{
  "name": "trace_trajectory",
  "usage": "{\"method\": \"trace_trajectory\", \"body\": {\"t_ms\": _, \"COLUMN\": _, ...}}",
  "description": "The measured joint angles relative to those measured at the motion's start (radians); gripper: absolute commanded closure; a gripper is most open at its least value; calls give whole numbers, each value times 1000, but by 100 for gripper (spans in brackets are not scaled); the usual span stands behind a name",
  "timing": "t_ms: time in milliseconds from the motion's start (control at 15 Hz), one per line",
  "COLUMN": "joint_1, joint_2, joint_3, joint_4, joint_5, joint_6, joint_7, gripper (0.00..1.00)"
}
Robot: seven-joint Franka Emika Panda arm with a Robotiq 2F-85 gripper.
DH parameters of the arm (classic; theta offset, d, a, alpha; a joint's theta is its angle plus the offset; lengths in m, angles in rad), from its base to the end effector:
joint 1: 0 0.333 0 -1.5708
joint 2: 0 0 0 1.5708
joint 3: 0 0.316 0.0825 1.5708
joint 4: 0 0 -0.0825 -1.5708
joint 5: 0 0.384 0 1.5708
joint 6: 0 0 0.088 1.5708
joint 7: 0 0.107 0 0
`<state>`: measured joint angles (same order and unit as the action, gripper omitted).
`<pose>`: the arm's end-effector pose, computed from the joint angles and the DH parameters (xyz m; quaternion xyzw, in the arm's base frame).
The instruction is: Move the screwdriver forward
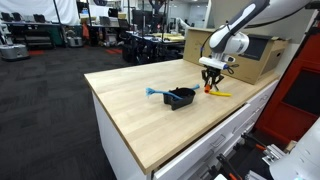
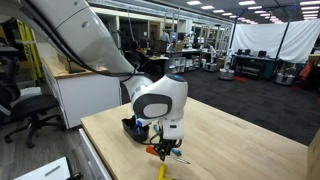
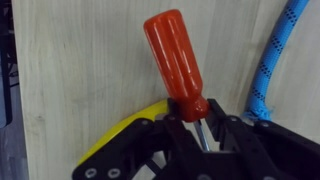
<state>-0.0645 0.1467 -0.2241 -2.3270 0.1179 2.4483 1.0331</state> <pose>0.4944 -0.1474 0.2758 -0.7610 0.6483 0.0171 0.0158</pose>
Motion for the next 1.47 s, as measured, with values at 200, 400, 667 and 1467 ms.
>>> {"method": "trace_trajectory", "body": {"t_ms": 200, "joint_1": 0, "joint_2": 0, "joint_3": 2, "joint_4": -16, "joint_5": -4, "joint_6": 4, "joint_7": 36, "gripper": 92}}
{"method": "trace_trajectory", "body": {"t_ms": 400, "joint_1": 2, "joint_2": 5, "joint_3": 25, "joint_4": -16, "joint_5": 7, "joint_6": 34, "joint_7": 42, "gripper": 92}}
{"method": "trace_trajectory", "body": {"t_ms": 667, "joint_1": 8, "joint_2": 15, "joint_3": 57, "joint_4": -10, "joint_5": 10, "joint_6": 59, "joint_7": 50, "gripper": 92}}
{"method": "trace_trajectory", "body": {"t_ms": 1467, "joint_1": 10, "joint_2": 40, "joint_3": 56, "joint_4": 6, "joint_5": 13, "joint_6": 58, "joint_7": 95, "gripper": 2}}
